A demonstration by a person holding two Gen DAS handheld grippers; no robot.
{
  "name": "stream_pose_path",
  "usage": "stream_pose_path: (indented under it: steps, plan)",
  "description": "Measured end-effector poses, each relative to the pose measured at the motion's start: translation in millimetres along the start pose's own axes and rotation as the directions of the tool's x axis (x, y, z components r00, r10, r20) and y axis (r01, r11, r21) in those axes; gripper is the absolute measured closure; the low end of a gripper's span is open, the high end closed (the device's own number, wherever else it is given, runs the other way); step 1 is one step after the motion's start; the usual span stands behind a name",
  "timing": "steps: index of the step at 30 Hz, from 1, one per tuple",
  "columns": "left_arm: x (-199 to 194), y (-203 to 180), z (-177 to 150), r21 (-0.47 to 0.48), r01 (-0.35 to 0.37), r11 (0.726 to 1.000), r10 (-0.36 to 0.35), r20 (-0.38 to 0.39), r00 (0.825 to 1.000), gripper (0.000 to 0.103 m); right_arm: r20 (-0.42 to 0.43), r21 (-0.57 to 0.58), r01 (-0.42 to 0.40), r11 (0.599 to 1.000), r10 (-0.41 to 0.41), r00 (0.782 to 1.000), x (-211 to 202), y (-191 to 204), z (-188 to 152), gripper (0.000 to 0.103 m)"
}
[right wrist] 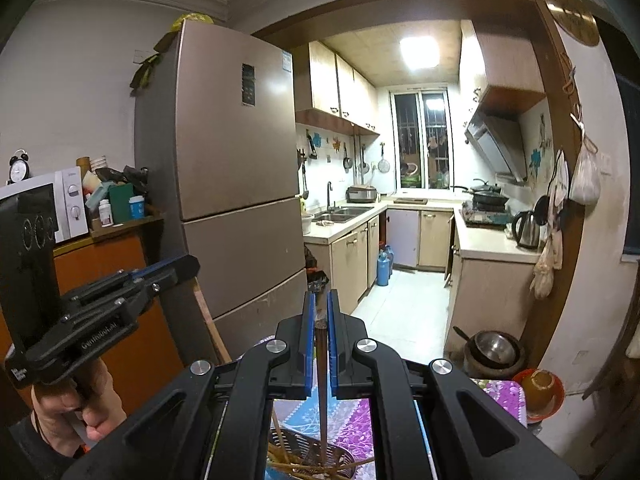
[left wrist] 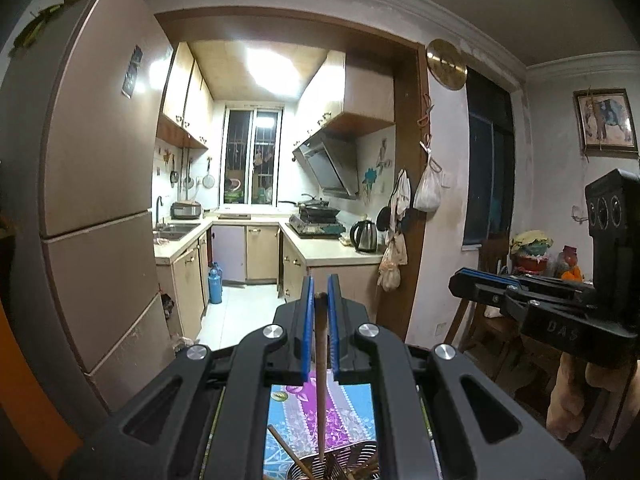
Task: Organize utensils
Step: 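Open both tools to release the chopsticks into the holder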
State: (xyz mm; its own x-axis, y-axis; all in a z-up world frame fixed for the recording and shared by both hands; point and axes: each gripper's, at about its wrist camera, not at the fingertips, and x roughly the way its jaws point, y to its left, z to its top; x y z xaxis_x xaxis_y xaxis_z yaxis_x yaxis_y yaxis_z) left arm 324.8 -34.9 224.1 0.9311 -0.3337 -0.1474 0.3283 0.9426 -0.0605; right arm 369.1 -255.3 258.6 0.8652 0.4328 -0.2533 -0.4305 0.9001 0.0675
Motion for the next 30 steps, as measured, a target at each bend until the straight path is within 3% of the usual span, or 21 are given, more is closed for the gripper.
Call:
stream_pose_path:
  steps: [12,27,29,30]
  plan:
    - [32,5,-42,-0.008,0.001,1.000,-0.001,-0.076,0.997,0.098,-0.054,0.016,-0.005,1.000,0.006,0.999,41,-18,-30,0.096]
    - [44,12,-50,-0.022,-0.002,1.000,0.000,-0.098,0.995,0.098,-0.088,0.008,-0.015,1.000,0.016,0.996,58,-15,-48,0.096]
    - [45,11,-50,-0.019,-0.008,1.000,0.006,-0.103,0.995,0.097,-0.094,0.007,-0.021,1.000,0.022,0.995,59,-16,-50,0.095]
    - [44,13,-50,-0.020,-0.014,1.000,0.012,-0.106,0.994,0.096,-0.095,0.005,-0.020,1.000,0.020,0.995,59,-16,-51,0.089]
